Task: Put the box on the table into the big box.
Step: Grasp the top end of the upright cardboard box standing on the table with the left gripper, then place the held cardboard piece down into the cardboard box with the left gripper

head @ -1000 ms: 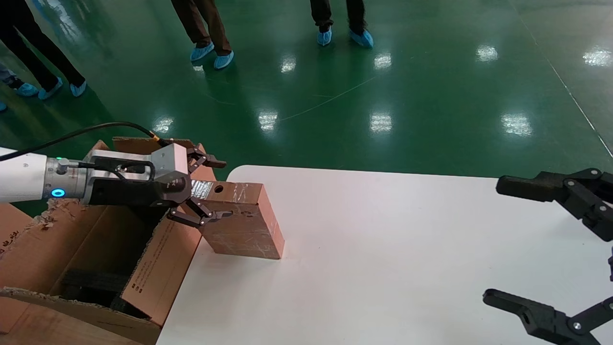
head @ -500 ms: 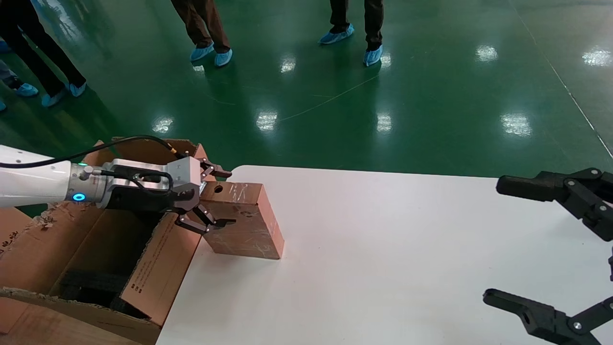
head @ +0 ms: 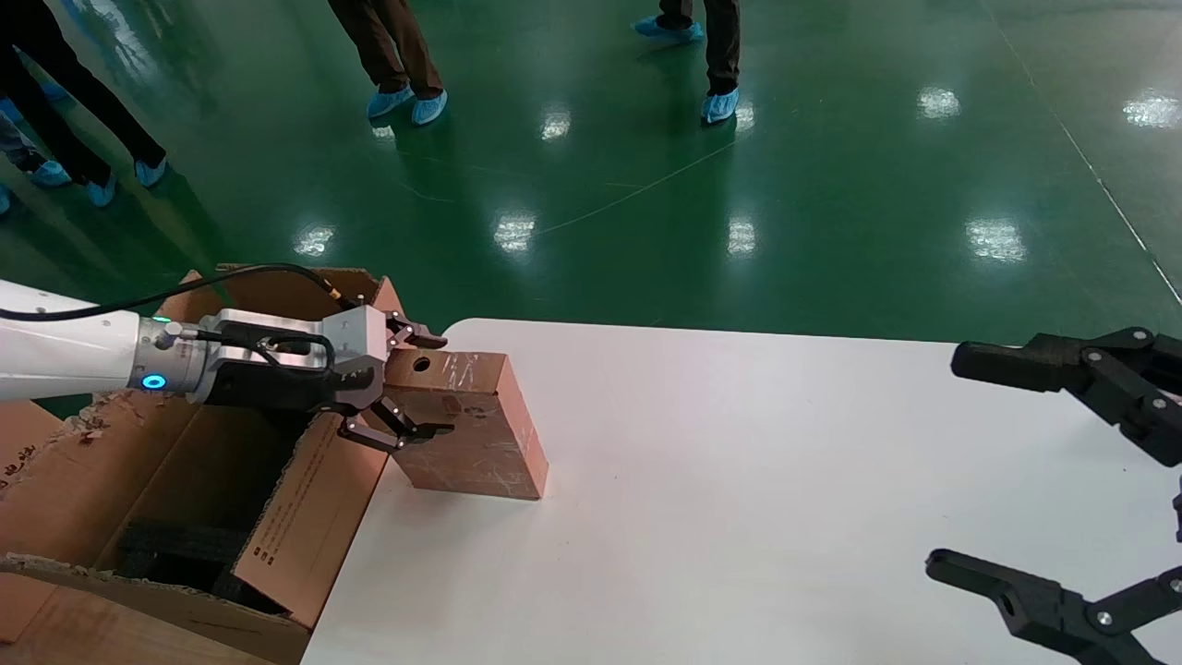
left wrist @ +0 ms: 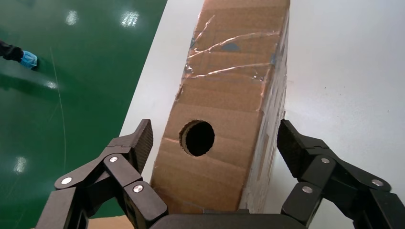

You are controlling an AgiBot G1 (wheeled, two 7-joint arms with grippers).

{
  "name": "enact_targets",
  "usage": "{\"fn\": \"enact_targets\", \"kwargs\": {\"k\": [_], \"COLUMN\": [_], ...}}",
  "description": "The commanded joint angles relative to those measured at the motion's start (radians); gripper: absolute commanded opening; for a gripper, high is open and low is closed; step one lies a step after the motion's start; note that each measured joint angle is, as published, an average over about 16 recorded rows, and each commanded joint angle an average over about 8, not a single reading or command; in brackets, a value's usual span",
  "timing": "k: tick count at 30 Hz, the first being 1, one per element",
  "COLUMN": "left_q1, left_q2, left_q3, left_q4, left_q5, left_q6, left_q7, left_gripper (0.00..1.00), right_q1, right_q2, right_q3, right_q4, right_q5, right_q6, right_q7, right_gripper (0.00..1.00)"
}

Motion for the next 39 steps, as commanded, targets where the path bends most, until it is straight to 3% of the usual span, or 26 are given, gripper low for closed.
{"fn": "enact_targets", "kwargs": {"k": [1,23,31,39], "left_q1": [-0.007,-0.084,-0.176,-0.305], "left_q2": [0.001,0.004,-0.030,-0.118], "left_q3": [0.001,-0.008,-0.026,-0.028], "left_q4": [0.011,0.074,0.089,0.080], "left_q5": [0.002,-0.013,-0.048,-0.074], "left_q6": [0.001,0.066,0.119,0.124], "left_q7": [0.007,0.023,-0.078,-0.244], "left_gripper": [0.00,0.00,0.00,0.00], "right_q1": [0.000,0.000,0.000,0.001], "right_q2": [0.000,0.001,0.001,0.001], "right_q3": [0.000,-0.002,-0.002,-0.003], "right_q4": [0.000,0.000,0.000,0.000], "right_q5": [0.000,0.001,0.002,0.002], "right_q6": [0.000,0.001,0.001,0.001], "right_q7": [0.000,-0.001,-0.001,-0.001], "right_gripper": [0.00,0.00,0.00,0.00]}}
